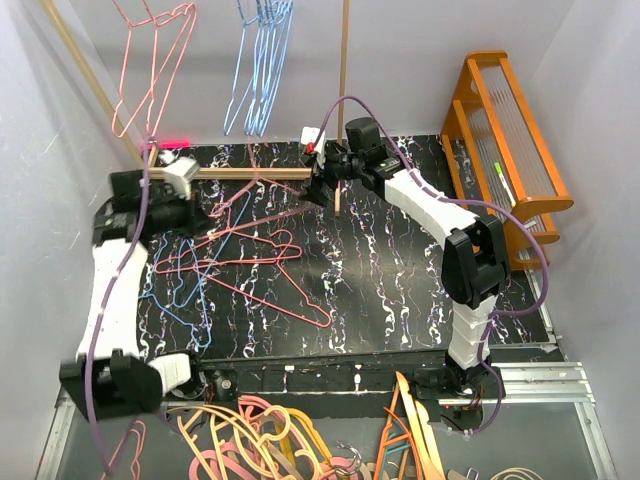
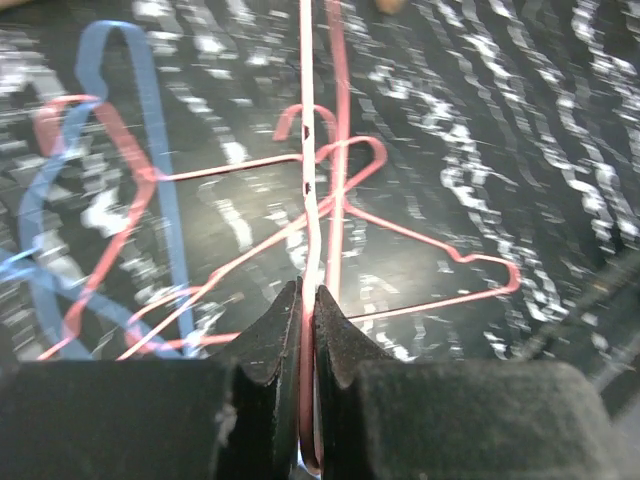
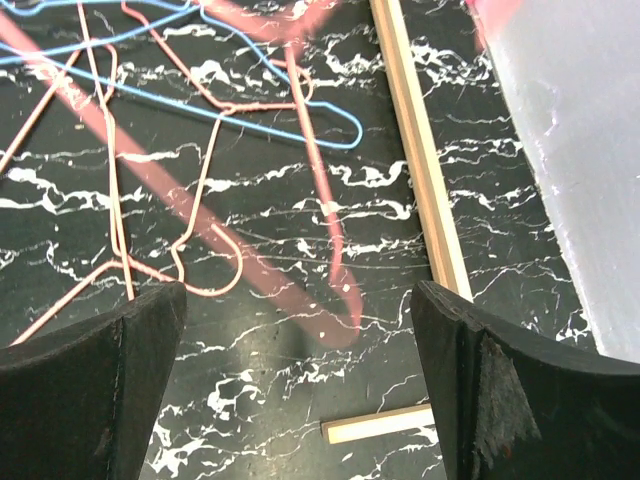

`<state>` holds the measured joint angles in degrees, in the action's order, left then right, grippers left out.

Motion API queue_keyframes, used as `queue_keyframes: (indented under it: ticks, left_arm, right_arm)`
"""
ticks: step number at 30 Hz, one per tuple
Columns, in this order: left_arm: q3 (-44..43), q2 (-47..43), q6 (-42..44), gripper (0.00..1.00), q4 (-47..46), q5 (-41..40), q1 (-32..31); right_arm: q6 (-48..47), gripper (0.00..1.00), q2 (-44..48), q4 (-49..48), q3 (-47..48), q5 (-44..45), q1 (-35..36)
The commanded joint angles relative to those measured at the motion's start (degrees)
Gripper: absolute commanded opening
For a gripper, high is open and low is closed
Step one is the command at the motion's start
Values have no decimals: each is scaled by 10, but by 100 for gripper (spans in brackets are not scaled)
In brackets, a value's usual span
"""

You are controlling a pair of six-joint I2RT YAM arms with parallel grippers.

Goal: Organize the hangers

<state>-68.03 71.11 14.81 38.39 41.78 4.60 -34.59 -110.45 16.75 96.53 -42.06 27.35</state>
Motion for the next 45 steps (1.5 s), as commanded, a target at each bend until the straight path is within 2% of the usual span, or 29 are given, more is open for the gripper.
queue_keyframes:
  ticks: [1,4,10,16,26,37,45]
  left_arm:
    - [0,-107,57,0,64,-91,67]
    - [-30,-136,3,0,75,-145,77]
    - [-94,-201,-84,0,47,-158,81]
    - [-161,-210,-77,0,71,-249,92]
    - [-260,-130,-211,0,-85,-133,210]
    - [-325,-46,-241,0,-214,-73,211]
    - [-361,8,-210,0,-262,-91,184]
  right_arm:
    - [57,98,30,-38,42,-2,-4]
    - [61,98,42,-38,44,2,-7]
    - [76,98,68,-47,16,-8,-31]
    - [83,98,100,-59,-31,-23,-54]
    - [98,98,140,-100,-94,-46,-61]
    - [105,98,163,-120,-130,-43,-56]
    - [96,98,167,-98,-126,-42,-55]
